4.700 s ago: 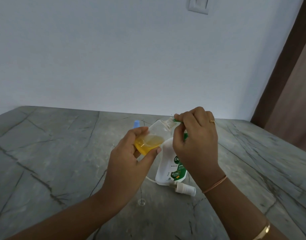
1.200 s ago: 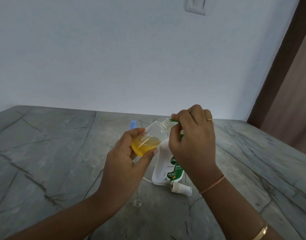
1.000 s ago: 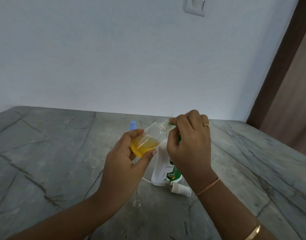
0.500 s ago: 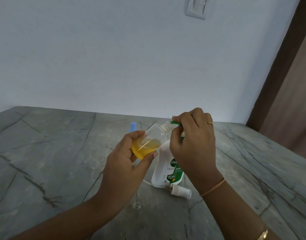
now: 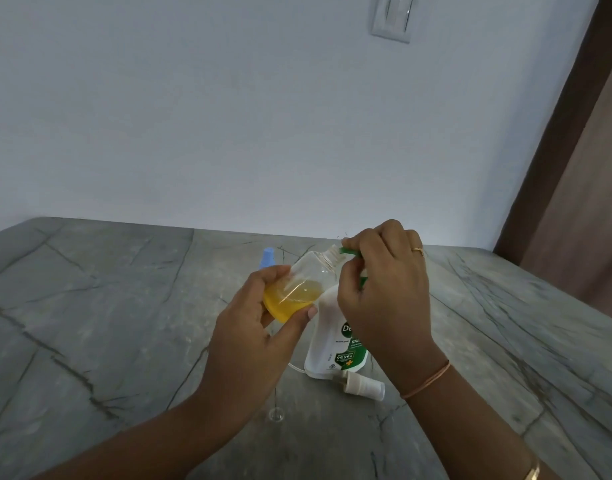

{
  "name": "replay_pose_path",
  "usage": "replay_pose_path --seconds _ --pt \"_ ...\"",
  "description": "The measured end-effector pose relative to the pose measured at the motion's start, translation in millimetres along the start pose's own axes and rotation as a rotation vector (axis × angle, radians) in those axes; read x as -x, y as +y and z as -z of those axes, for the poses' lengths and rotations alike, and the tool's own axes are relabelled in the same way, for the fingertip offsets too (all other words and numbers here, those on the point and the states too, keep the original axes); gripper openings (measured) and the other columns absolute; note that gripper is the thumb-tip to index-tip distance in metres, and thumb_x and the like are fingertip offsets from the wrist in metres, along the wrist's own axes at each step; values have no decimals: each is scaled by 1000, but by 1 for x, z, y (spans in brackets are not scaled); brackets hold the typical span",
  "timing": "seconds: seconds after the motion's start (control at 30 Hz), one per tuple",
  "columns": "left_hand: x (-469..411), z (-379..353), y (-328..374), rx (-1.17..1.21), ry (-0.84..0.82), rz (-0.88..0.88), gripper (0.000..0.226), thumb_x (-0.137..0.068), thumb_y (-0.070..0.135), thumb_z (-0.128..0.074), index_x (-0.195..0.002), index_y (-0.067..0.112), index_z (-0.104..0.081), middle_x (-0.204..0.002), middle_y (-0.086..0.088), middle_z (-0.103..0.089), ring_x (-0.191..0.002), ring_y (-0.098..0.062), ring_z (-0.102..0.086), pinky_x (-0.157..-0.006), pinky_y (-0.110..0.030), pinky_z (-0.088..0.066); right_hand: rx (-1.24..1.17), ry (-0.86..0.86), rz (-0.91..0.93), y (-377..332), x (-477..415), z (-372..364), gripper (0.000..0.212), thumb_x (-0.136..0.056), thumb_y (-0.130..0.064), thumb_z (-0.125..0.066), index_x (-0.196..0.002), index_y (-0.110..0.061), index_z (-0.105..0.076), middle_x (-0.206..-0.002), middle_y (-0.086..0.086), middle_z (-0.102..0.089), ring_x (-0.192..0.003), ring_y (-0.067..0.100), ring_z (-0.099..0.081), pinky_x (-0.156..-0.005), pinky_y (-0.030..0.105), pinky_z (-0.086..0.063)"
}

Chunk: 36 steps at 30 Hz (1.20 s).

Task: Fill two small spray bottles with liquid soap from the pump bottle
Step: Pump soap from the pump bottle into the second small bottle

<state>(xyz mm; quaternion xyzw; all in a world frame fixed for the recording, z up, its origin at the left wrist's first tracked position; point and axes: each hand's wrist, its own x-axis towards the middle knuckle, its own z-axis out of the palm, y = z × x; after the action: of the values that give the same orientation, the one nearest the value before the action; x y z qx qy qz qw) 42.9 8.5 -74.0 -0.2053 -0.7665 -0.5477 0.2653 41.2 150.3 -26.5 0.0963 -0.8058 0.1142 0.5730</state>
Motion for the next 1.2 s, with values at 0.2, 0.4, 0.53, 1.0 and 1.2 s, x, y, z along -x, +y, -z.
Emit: replay_pose_path --seconds 0.2,0.4,0.53,1.0,1.2 --pt "1 1 2 10 -1 -7 47 -67 49 -61 -109 38 -44 -101 22 -58 -87 -3 -63 -74 -4 -47 8 -11 -1 2 -2 1 26 -76 -11 -41 -83 -4 -65 -80 10 -56 -74 26 -51 -66 30 -37" --pt "1 0 2 19 -16 8 43 -66 46 -62 -104 42 -43 -98 26 -56 -87 -1 -62 -73 -1 -44 -12 23 8 3 4 -4 23 -77 -7 -43 -82 -3 -65 -78 11 -55 -71 28 -51 -66 31 -35" --pt "3 0 1 14 -21 14 43 -65 46 -63 -103 43 -43 -96 25 -57 -84 -2 -63 -69 0 -44 -10 25 5 2 9 -6 23 -77 -7 -43 -82 -3 -65 -78 11 -55 -72 27 -50 -65 29 -33" --pt "2 0 3 21 -16 -8 38 -64 46 -62 -96 48 -42 -93 31 -53 -82 5 -61 -68 1 -43 1 -5 5 3 -1 -1 24 -76 -9 -42 -84 -4 -65 -80 11 -56 -73 27 -51 -68 29 -34" --pt "1 1 3 24 -8 -7 38 -65 46 -63 -97 47 -42 -94 29 -54 -84 0 -62 -68 0 -44 -11 31 18 3 4 -4 22 -77 -6 -43 -81 -2 -64 -77 11 -55 -70 29 -52 -67 31 -35"
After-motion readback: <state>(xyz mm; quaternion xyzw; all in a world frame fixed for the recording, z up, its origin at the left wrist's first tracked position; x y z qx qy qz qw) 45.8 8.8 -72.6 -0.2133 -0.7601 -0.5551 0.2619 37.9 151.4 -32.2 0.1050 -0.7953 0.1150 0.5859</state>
